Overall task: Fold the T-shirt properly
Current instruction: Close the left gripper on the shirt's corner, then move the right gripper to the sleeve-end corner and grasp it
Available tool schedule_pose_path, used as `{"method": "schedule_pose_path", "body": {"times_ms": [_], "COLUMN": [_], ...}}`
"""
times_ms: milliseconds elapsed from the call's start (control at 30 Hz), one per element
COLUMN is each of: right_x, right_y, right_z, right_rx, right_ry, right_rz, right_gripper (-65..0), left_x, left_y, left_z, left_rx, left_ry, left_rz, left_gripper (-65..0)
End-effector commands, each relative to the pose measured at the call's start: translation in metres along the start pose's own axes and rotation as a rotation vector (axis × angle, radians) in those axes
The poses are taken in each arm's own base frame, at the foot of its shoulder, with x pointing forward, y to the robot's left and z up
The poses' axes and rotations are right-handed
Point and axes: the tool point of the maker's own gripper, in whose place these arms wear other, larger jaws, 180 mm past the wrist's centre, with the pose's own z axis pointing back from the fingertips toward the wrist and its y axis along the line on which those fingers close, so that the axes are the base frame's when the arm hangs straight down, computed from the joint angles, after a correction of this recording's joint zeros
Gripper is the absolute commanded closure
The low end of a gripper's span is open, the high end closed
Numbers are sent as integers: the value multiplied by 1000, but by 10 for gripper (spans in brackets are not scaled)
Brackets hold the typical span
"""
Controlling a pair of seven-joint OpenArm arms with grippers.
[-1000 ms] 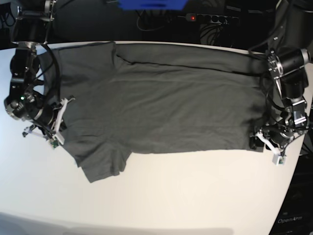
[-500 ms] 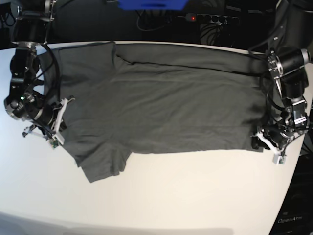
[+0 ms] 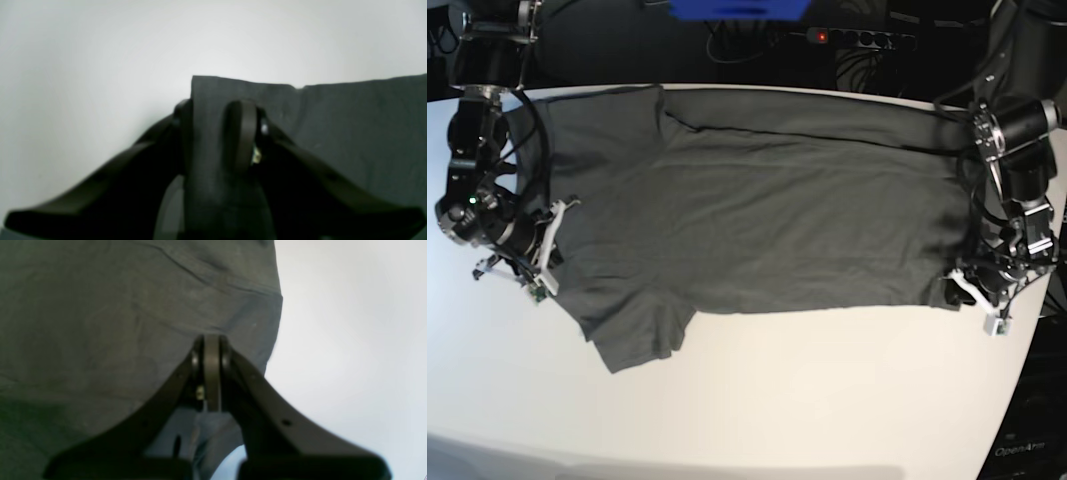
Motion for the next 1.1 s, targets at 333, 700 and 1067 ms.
{"method": "schedule_pose_path", "body": {"times_ms": [333, 700, 1067], "right_x": [12, 18, 48], "right_y": [-11, 0, -49], "right_z": [5, 1, -14], "right_rx": [-28, 0, -37], "right_ry": [-32, -33, -27], "right_rz": [5, 45, 30], "right_gripper": [-6, -6, -9], "left_x": [-65, -62, -64], "left_y": [-16, -8, -7], "left_z": [-1, 2, 3], "left_rx": [-45, -26, -23], "left_ry": [236, 188, 190], "left_rz": [-33, 39, 37], "left_gripper": [-22, -22, -22]}}
